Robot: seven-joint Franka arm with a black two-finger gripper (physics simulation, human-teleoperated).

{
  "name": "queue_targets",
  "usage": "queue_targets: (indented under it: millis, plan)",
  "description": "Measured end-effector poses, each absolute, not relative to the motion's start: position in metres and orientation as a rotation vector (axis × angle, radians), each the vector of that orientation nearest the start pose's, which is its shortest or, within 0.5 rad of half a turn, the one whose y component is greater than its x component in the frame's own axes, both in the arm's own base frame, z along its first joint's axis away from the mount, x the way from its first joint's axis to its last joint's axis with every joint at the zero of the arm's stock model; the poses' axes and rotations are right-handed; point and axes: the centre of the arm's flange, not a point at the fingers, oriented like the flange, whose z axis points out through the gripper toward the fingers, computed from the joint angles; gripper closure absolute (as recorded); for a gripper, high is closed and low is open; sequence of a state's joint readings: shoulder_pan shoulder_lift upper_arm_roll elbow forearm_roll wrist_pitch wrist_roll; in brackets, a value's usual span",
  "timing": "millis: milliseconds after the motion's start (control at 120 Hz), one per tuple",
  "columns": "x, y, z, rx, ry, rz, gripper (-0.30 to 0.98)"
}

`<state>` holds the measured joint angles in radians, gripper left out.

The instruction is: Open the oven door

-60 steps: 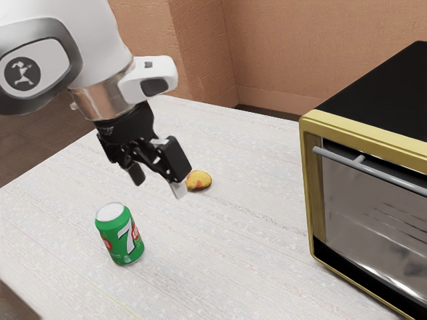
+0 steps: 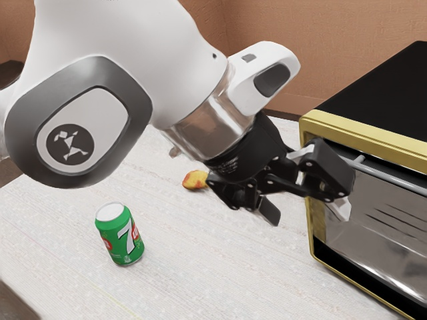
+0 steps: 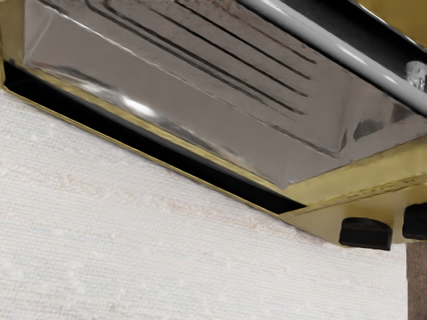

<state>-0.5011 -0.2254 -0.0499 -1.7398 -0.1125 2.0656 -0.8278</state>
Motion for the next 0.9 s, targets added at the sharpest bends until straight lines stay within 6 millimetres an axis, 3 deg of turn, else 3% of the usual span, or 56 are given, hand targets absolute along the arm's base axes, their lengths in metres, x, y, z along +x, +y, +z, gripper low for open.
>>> queue_targets:
  millis: [50, 125, 233, 350, 517, 900]
  plan:
    - [0.449, -0.283, 0.715, -3.453, -0.704, -0.705, 0.0]
    - [0.467, -0.272, 0.708, -3.408, -1.0, -0.753, 0.0]
    - [0.462, -0.268, 0.699, -3.362, -1.327, -0.785, 0.0]
    - [0.436, -0.273, 0.692, -3.329, -1.582, -0.797, 0.0]
    - [0.456, -0.259, 0.681, -3.182, -1.998, -0.75, 0.0]
    - [0.498, -0.249, 0.655, -2.869, -2.531, -0.607, 0.0]
